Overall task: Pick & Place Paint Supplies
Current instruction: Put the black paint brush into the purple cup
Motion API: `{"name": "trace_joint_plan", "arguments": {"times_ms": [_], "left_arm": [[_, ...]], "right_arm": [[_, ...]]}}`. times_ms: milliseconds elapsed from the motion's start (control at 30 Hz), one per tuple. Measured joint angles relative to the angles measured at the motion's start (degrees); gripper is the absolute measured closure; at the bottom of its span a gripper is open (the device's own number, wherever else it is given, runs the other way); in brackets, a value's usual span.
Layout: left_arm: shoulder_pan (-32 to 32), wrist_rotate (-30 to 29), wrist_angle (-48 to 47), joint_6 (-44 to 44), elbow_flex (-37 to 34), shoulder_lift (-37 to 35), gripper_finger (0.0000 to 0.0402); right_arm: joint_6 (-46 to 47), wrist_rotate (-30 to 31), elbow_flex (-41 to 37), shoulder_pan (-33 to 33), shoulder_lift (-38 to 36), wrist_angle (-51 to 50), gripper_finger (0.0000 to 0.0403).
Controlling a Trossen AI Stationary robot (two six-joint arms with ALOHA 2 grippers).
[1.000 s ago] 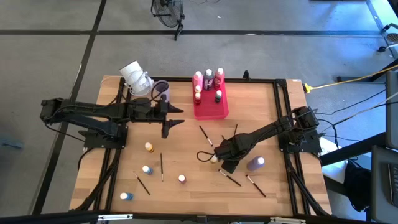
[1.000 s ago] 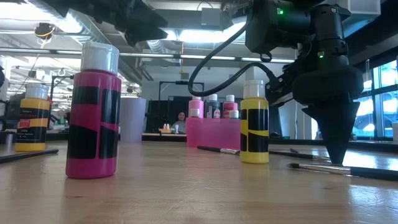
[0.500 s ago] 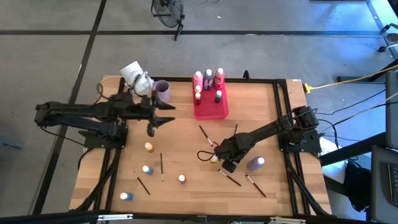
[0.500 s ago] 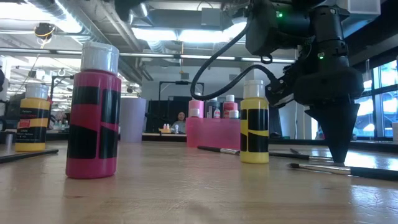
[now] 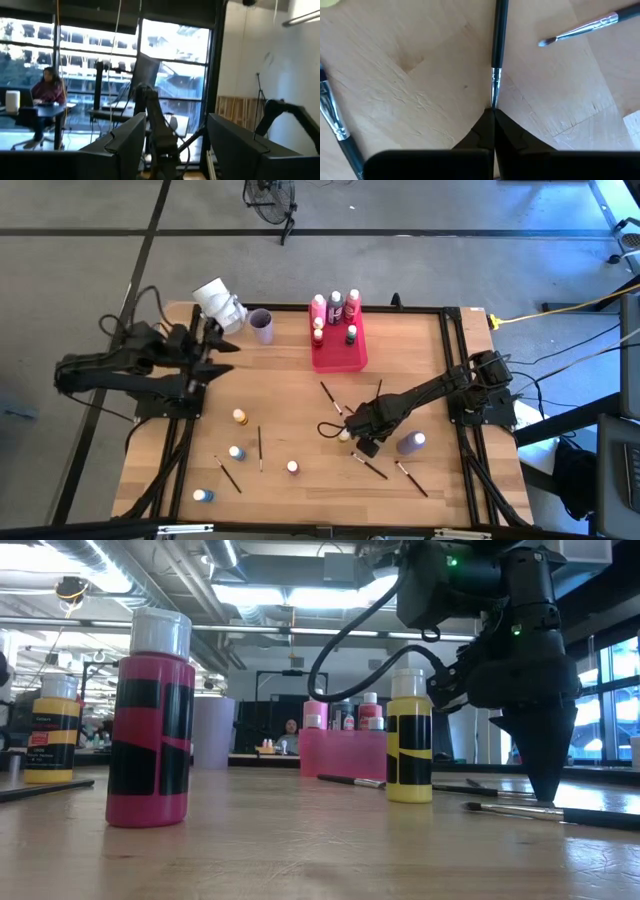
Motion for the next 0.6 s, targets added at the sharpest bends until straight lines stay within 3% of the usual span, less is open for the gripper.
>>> {"name": "trace_joint_plan", "arguments": {"times_ms": [300,600], "left_arm": [[0.0,0.4,-2.1,-0.4,0.0,-3.5,0.0192],[0.0,0.0,-13.3,2.7,0.0,-2.7,0.0192]], "right_arm": [[1.4,4.6,5.2,-0.4,0.2,-13.3,0.0402],[-0.3,6.2,14.3,-0.4,0.2,-23.4,0.0403]]}}
